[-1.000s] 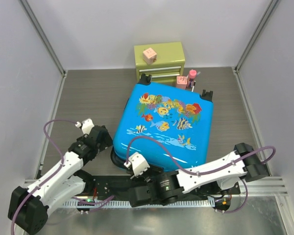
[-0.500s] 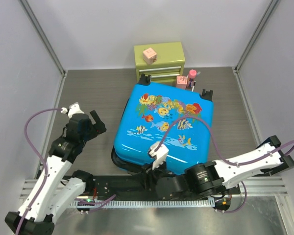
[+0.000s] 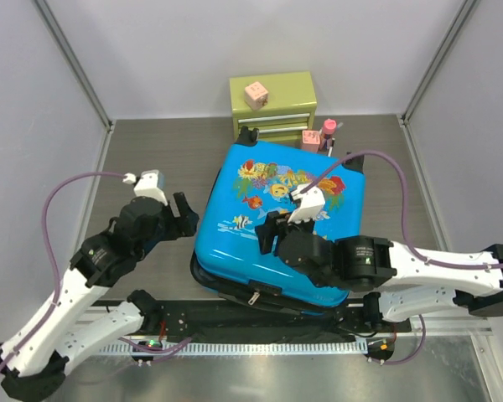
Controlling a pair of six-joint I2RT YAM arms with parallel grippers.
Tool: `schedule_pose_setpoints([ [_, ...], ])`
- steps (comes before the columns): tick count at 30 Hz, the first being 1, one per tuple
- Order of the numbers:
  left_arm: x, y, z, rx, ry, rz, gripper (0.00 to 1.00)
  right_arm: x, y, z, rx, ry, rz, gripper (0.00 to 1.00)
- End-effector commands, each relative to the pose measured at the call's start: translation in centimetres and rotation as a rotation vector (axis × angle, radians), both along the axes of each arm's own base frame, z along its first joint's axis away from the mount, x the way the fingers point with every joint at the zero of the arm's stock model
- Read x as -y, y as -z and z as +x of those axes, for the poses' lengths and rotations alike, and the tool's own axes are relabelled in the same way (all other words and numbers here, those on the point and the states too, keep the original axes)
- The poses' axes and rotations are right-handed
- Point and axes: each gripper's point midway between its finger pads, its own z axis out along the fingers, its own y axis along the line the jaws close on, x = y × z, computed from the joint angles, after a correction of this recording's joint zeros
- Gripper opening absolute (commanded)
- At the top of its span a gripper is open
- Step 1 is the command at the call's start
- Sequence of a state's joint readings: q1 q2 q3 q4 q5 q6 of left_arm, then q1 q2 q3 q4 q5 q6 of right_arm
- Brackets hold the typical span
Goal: Pack the luggage
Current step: Zip the luggage at the center of the board.
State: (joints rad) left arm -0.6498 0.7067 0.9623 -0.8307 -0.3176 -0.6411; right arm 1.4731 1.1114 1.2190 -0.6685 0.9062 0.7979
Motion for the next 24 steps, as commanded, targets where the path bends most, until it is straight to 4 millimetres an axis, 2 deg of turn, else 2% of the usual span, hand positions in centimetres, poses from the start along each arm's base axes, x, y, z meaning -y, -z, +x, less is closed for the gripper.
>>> schedule_pose_setpoints([
  [1, 2.0, -3.8, 0.5, 0.091, 0.030, 0.102, 0.81, 5.1, -2.2, 3.7, 0.042, 0.199, 0.053, 0.68],
  [3, 2.8, -5.3, 0.3, 0.120, 0.041, 0.123, 0.81, 7.1, -2.5, 4.3, 0.051, 0.241, 0.042, 0.69],
  [4, 3.6, -7.5, -0.1, 0.169, 0.051, 0.120, 0.81, 8.5, -2.5, 5.1, 0.051, 0.289, 0.025, 0.70],
  [5, 4.6, -8.0, -0.1, 0.172, 0.060, 0.133, 0.81, 9.7, -2.4, 5.3, 0.048, 0.314, -0.015, 0.70],
  [6, 5.0, -8.3, -0.5, 0.172, 0.070, 0.156, 0.81, 10.6, -2.2, 5.7, 0.043, 0.338, -0.033, 0.74],
  [7, 6.2, -9.6, -1.5, 0.206, 0.104, 0.142, 0.82, 11.3, -1.9, 6.1, 0.042, 0.341, -0.081, 0.78],
  [9, 8.6, -9.1, -2.6, 0.205, 0.141, 0.153, 0.82, 13.9, -1.0, 7.7, -0.001, 0.408, -0.106, 0.88],
  [10, 10.4, -8.5, -4.5, 0.208, 0.220, 0.161, 0.82, 15.0, -0.6, 8.1, -0.011, 0.426, -0.127, 0.89],
  [11, 11.4, -7.7, -5.1, 0.215, 0.229, 0.196, 0.84, 17.7, 0.2, 9.4, -0.029, 0.518, -0.153, 0.90],
  [12, 12.4, -7.2, -6.2, 0.203, 0.245, 0.175, 0.85, 18.1, 0.9, 9.6, -0.061, 0.507, -0.160, 0.93],
  [13, 13.5, -6.3, -8.2, 0.196, 0.311, 0.189, 0.86, 19.3, 1.3, 9.9, -0.079, 0.528, -0.168, 0.95],
  [14, 13.9, -5.7, -9.0, 0.193, 0.327, 0.196, 0.87, 20.1, 2.4, 10.2, -0.106, 0.525, -0.200, 0.97],
  [15, 14.3, -4.9, -9.9, 0.186, 0.342, 0.213, 0.88, 21.7, 3.1, 10.8, -0.147, 0.563, -0.174, 0.98],
  [16, 14.9, -4.2, -11.8, 0.158, 0.357, 0.165, 0.88, 22.4, 3.4, 10.8, -0.158, 0.569, -0.155, 0.98],
  [17, 14.4, -3.5, -12.5, 0.154, 0.365, 0.188, 0.88, 23.1, 4.0, 10.9, -0.169, 0.578, -0.143, 0.98],
  [18, 14.4, -3.3, -13.1, 0.160, 0.361, 0.175, 0.88, 25.0, 4.2, 11.2, -0.179, 0.641, -0.122, 0.98],
  [19, 14.7, -3.0, -14.7, 0.149, 0.384, 0.132, 0.88, 24.9, 4.5, 11.2, -0.190, 0.624, -0.090, 0.98],
  [21, 14.7, -2.6, -15.9, 0.147, 0.405, 0.118, 0.88, 26.8, 5.6, 11.0, -0.212, 0.675, -0.083, 0.99],
  [22, 14.8, -1.9, -16.9, 0.130, 0.415, 0.099, 0.88, 26.8, 6.2, 11.1, -0.229, 0.665, -0.074, 0.99],
  [23, 14.5, -1.2, -17.1, 0.119, 0.415, 0.115, 0.88, 27.1, 7.7, 11.0, -0.268, 0.666, -0.086, 1.00],
  [24, 14.2, 0.1, -17.8, 0.108, 0.427, 0.138, 0.88, 27.9, 8.6, 10.9, -0.294, 0.691, -0.079, 1.00],
])
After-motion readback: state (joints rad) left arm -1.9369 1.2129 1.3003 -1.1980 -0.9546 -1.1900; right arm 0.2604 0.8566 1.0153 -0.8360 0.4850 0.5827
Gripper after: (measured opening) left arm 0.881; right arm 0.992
